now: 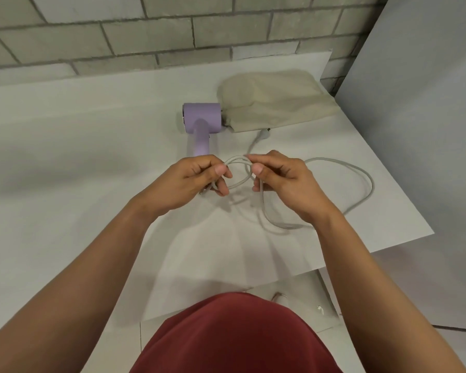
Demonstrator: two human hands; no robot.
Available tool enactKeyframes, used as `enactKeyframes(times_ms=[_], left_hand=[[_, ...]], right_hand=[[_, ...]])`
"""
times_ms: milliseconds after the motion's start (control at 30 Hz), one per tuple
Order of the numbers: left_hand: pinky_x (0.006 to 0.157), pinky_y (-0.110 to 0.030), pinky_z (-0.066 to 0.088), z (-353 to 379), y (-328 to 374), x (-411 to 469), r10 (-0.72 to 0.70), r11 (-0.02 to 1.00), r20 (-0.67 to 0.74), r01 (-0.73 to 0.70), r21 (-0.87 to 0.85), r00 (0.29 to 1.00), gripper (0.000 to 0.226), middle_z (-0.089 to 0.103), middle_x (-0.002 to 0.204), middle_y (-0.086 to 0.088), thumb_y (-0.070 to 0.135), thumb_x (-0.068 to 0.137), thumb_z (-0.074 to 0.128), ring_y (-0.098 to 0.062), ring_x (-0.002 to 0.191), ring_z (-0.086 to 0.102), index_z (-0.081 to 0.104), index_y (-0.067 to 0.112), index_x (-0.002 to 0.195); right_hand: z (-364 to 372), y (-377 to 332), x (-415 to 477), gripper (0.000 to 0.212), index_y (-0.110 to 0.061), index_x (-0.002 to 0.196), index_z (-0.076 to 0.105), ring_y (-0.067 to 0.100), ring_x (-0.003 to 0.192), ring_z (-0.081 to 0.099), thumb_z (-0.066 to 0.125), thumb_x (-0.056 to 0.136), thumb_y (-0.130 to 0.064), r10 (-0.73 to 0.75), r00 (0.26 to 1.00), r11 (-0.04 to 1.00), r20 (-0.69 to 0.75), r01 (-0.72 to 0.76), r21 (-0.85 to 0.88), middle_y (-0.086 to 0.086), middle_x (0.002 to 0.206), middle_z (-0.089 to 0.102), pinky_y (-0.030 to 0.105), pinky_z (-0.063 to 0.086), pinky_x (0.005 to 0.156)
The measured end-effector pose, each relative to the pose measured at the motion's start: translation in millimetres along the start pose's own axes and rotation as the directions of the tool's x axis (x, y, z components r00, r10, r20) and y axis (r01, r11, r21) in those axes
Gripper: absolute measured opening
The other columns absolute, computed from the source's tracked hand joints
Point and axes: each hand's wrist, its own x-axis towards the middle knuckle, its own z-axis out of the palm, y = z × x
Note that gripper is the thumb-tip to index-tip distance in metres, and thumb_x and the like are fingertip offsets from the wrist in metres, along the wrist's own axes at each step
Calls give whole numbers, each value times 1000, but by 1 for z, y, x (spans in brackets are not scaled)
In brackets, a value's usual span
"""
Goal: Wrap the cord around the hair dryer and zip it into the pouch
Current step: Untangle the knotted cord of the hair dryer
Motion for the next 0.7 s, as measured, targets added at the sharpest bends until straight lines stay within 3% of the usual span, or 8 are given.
enactKeyframes(times_ms=[133, 200, 300, 433, 500, 633, 700], left_hand=[[99, -49, 48, -4, 3, 0, -9, 1000, 3, 9, 8, 1000, 32, 80, 99, 3, 45, 101, 50, -37, 105, 64, 67, 18, 104], [104, -49, 48, -6, 0, 0, -41, 996, -19, 40, -84, 999, 36, 79, 104, -3, 41, 105, 47, -37, 109, 67, 64, 10, 111], [102, -50, 51, -9, -6, 3, -103, 970, 22, 105, -218, 994, 36, 76, 108, -13, 29, 110, 43, -29, 105, 71, 57, -3, 120], [93, -49, 51, -9, -7, 6, -93, 966, 50, 102, -238, 994, 14, 71, 96, -10, 18, 106, 54, -26, 94, 65, 60, 8, 99], [91, -50, 52, -9, -5, 7, -85, 966, 24, 88, -244, 996, 13, 67, 91, -6, 14, 105, 56, -26, 90, 62, 60, 10, 94], [87, -54, 52, -8, 2, 12, -144, 947, 40, 149, -284, 989, 11, 60, 77, -9, 12, 104, 55, -24, 77, 59, 61, 8, 95], [91, -59, 55, -9, 5, 15, -155, 965, 78, 168, -203, 985, 19, 55, 76, -12, 14, 106, 53, -23, 73, 57, 68, 4, 102]], right_hand=[[2, -3, 2, 10, -15, 106, 74, 23, 98, 72, 65, 103, -14, 60, 998, 998, 20, -61, 29, 11, 101, 75, 45, 64, 85], [4, -5, 2, 9, -15, 105, 72, 20, 96, 72, 63, 104, -14, 72, 997, 997, 39, -73, 16, 5, 95, 78, 44, 64, 86], [7, -6, 3, 6, -15, 104, 70, 16, 91, 71, 64, 104, -14, 82, 996, 997, 41, -81, -10, 2, 90, 77, 44, 63, 86], [9, -6, 6, 7, -15, 94, 66, 17, 86, 70, 70, 100, -15, 98, 995, 995, -27, -98, -22, 5, 87, 71, 42, 65, 81], [12, -5, 7, 10, -14, 92, 66, 16, 83, 69, 73, 98, -16, 90, 992, 996, -83, -92, -19, 8, 86, 70, 39, 65, 76], [20, -7, 9, 5, -12, 94, 71, 12, 75, 68, 75, 96, -14, 31, 992, 997, -119, -39, -71, 5, 80, 71, 33, 64, 69], [20, -7, 9, 3, -11, 95, 75, 11, 72, 67, 75, 96, -14, 18, 994, 993, -110, -31, -110, 4, 78, 72, 32, 63, 67]])
